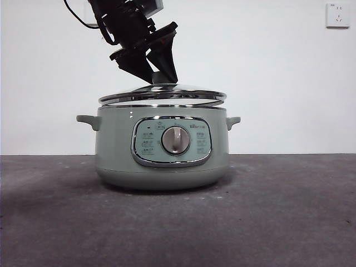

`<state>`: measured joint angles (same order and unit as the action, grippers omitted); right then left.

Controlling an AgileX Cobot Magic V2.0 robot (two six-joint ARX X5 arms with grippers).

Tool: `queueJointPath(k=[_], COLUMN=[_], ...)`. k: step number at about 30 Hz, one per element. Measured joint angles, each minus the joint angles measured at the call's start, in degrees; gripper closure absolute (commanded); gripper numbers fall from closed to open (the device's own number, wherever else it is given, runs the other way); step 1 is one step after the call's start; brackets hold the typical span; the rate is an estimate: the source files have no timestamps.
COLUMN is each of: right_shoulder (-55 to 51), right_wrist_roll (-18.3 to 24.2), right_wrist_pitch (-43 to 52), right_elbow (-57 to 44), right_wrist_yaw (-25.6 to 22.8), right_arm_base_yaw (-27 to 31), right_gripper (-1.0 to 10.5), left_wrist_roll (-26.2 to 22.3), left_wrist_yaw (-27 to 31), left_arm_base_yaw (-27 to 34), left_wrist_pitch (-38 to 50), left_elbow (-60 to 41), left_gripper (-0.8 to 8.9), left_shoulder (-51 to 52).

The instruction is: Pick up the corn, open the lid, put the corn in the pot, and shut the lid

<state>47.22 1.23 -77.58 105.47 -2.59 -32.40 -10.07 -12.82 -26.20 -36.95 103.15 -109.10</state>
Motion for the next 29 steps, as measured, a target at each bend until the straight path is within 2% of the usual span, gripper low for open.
queueJointPath(k=[29], right_shoulder=[0.0], right_wrist_roll=[0.0], right_wrist_pitch=[0.0], right_elbow=[0.0], right_wrist_yaw=[0.0], right_arm_base_yaw=[0.0], right_gripper=[9.6], left_wrist_roll=[-1.7], left_wrist_yaw=[1.1], left_arm_base_yaw=[-0.2], left_wrist_pitch=[-1.7], left_elbow=[0.8], left_gripper=[8.10], left_shoulder=[-2.1])
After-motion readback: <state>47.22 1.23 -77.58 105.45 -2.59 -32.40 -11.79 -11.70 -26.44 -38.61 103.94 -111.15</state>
